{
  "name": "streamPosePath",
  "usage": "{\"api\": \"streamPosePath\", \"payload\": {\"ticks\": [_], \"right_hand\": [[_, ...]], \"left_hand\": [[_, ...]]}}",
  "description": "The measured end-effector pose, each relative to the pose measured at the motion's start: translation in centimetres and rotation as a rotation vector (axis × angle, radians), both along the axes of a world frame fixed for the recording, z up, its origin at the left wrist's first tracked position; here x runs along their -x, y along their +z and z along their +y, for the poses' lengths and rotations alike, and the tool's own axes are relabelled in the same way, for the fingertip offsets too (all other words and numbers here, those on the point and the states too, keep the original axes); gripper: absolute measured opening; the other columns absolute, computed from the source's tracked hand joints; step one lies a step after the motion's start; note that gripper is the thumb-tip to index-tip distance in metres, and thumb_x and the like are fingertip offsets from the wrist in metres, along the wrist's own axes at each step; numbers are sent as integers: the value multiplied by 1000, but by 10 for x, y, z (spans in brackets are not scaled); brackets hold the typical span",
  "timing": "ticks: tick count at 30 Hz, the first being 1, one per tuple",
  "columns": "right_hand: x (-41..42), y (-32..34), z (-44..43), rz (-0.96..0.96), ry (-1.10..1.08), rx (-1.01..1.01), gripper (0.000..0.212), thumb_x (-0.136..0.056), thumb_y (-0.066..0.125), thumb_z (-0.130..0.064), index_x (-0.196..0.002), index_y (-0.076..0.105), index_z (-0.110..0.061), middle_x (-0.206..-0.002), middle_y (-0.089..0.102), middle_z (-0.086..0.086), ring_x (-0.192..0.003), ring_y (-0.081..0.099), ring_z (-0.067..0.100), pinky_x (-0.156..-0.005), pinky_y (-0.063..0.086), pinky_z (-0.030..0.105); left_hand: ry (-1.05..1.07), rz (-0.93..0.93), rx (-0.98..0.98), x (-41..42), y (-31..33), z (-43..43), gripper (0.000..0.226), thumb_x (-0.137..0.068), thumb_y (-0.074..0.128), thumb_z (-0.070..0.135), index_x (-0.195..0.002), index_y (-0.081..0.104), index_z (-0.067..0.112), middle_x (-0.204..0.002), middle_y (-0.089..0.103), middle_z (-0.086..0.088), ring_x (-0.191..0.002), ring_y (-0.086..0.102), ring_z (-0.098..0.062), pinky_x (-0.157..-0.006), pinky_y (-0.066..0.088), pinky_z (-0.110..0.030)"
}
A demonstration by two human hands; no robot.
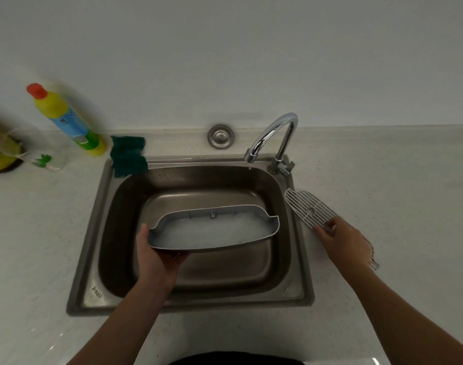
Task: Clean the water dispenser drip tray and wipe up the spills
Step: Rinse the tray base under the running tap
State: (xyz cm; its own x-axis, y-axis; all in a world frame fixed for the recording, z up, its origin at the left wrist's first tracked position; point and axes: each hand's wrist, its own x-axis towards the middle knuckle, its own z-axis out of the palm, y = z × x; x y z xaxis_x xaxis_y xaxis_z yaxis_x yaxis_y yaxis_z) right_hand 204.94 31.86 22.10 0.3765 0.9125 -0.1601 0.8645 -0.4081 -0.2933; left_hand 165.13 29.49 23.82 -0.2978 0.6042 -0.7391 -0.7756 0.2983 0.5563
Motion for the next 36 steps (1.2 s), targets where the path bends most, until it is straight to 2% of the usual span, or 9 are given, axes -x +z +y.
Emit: {"api": "streamPosePath", "payload": {"ticks": [2,7,11,16,18,24,28,31,36], "right_hand": [[7,6,-1,48,-6,-34,28,-95,63,-53,-95,48,-28,-64,57,-10,-54,54,7,-50,34,21],[42,16,-4,178,106,-68,18,-99,55,-46,-88,51,-32,-58,60,-6,-49,59,4,-47,41,18],[71,15,-4,303,153,-54,17,-100,60,-37,-84,54,-34,-62,64,-5,-53,64,6,-53,56,25],[94,11,-2,328,230,24,18,-100,62,-31,-83,57,-33,-65,64,-6,-58,64,7,-58,47,18],[100,10,0,336,238,59,18,-100,63,-30,-83,58,-30,-65,64,-5,-59,65,10,-59,49,20],[105,10,2,354,276,106,19,-100,63,-30,-81,60,-28,-62,65,-5,-56,65,12,-58,51,20],[106,8,3,343,310,127,18,-100,64,-29,-82,61,-29,-64,65,-5,-56,65,10,-58,49,18],[108,7,3,343,340,148,16,-100,63,-30,-84,62,-30,-66,66,-6,-59,65,7,-60,48,17],[108,8,2,309,380,195,12,-101,61,-32,-90,64,-29,-73,67,-8,-63,65,5,-62,48,16]], "left_hand": [[-7,24,-2,2,1,3,56,-91,57,62,-133,62,26,-133,66,-17,-121,63,-37,-87,58,-54],[-39,161,-8,13,8,13,46,-87,60,67,-119,67,34,-123,69,-11,-114,66,-33,-73,63,-46],[-56,258,-29,29,13,26,49,-87,60,65,-120,65,30,-123,68,-12,-112,67,-33,-71,63,-44],[-122,502,-58,43,14,42,41,-89,59,61,-108,66,26,-120,67,-12,-113,66,-33,-84,63,-51],[-155,591,-90,48,15,46,36,-91,57,60,-100,64,25,-113,67,-12,-109,67,-32,-78,64,-45],[-250,759,-235,56,30,56,20,-87,58,59,-88,63,40,-91,70,11,-87,71,-6,-66,60,-27],[-336,910,-407,55,47,63,24,-89,60,50,-96,59,27,-93,63,0,-85,65,-14,-69,56,-28],[-406,1045,-567,49,63,70,14,-90,61,41,-95,59,28,-88,63,10,-79,61,-6,-66,51,-15],[-625,1386,-705,43,80,73,33,-87,65,41,-111,51,24,-103,59,32,-94,59,12,-69,48,-5]]}}
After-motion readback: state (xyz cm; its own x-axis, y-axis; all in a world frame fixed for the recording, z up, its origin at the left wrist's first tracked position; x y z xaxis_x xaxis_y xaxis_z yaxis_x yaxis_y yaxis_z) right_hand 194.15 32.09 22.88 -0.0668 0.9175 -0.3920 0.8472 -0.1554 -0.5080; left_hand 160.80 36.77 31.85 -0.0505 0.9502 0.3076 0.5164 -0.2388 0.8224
